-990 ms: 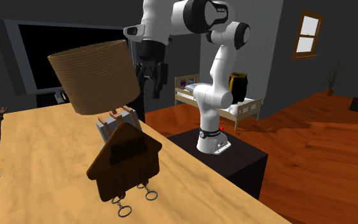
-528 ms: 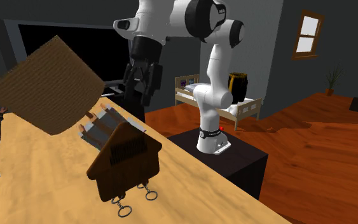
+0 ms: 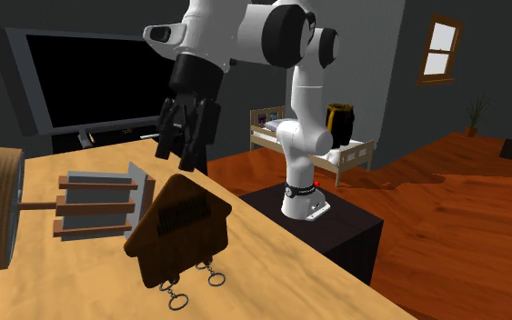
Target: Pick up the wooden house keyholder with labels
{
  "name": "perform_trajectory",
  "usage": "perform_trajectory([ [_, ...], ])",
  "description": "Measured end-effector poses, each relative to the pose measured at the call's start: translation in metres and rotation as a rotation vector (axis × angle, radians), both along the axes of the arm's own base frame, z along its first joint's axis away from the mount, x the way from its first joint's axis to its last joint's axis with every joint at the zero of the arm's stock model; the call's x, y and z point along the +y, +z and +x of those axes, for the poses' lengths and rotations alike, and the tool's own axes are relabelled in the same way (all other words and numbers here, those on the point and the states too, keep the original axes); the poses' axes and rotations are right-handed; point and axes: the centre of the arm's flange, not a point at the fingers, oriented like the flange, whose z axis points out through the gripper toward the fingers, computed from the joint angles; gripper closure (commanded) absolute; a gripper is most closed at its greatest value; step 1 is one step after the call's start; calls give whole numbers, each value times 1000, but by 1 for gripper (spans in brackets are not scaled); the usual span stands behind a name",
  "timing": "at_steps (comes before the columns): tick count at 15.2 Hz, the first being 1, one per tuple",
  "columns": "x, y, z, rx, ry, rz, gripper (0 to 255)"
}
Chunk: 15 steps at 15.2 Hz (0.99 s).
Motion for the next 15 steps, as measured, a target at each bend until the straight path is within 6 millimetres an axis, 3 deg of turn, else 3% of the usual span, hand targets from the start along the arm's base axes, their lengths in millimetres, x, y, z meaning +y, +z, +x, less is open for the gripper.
perform_trajectory([
  [5,0,-24,2,-2,0,0,0],
  [6,0,-27,2,-2,0,0,255],
  [15,1,-28,1,-3,0,1,255],
])
